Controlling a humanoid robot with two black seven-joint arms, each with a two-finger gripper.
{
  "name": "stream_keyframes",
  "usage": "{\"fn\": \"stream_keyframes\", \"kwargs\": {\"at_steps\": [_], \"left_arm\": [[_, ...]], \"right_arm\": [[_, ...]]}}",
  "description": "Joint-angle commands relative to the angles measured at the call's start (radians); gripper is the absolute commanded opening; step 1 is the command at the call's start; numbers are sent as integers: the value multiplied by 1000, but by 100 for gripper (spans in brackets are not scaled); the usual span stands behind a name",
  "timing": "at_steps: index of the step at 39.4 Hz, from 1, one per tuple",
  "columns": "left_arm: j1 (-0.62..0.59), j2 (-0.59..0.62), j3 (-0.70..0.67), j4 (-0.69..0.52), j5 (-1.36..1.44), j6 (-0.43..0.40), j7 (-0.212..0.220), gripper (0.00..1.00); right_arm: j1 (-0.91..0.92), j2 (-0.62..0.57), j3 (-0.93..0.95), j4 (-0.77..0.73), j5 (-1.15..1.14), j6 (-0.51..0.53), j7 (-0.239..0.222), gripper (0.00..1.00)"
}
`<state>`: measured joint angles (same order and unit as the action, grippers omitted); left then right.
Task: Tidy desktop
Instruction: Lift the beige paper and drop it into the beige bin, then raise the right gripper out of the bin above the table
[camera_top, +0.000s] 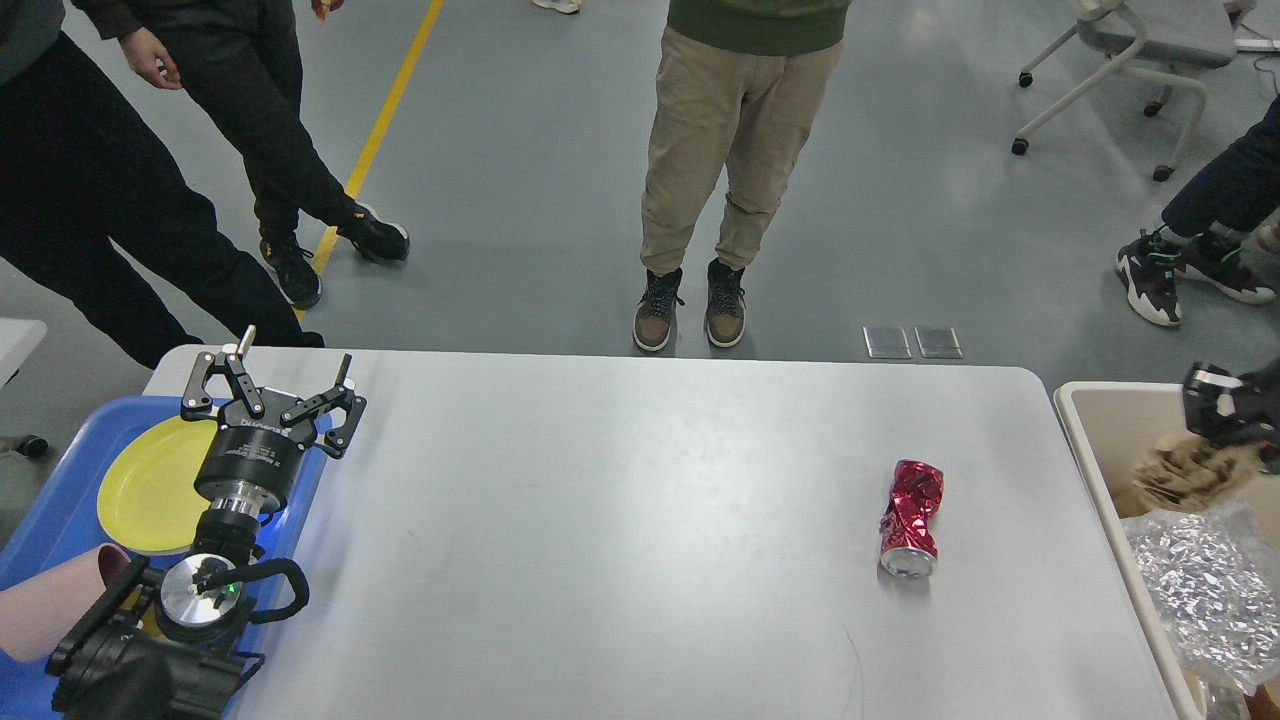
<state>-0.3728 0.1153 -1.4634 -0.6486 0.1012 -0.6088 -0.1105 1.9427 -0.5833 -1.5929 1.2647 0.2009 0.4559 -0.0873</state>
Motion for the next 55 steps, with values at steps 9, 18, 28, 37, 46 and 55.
{"fn": "stream_keyframes", "kwargs": {"at_steps": [9, 18, 28, 37, 46, 55], "left_arm": [[0, 1, 0, 0, 0, 0, 0, 96], [0, 0, 0, 0, 0, 0, 0, 96], [0, 1, 0, 0, 0, 0, 0, 96], [0, 0, 0, 0, 0, 0, 0, 96], [0, 1, 0, 0, 0, 0, 0, 96], [0, 1, 0, 0, 0, 0, 0, 96]], "right_arm": [[-651, -75, 275, -429, 0, -281, 1, 0], [-1091, 23, 520, -802, 0, -391, 0, 0], [-1366, 200, 579, -1202, 17, -396, -31, 0], [-1409, 221, 608, -1234, 17, -456, -71, 0], [-1410, 220, 642, -1234, 17, -460, -100, 0], [-1420, 218, 642, -1234, 15, -464, -98, 16]]}}
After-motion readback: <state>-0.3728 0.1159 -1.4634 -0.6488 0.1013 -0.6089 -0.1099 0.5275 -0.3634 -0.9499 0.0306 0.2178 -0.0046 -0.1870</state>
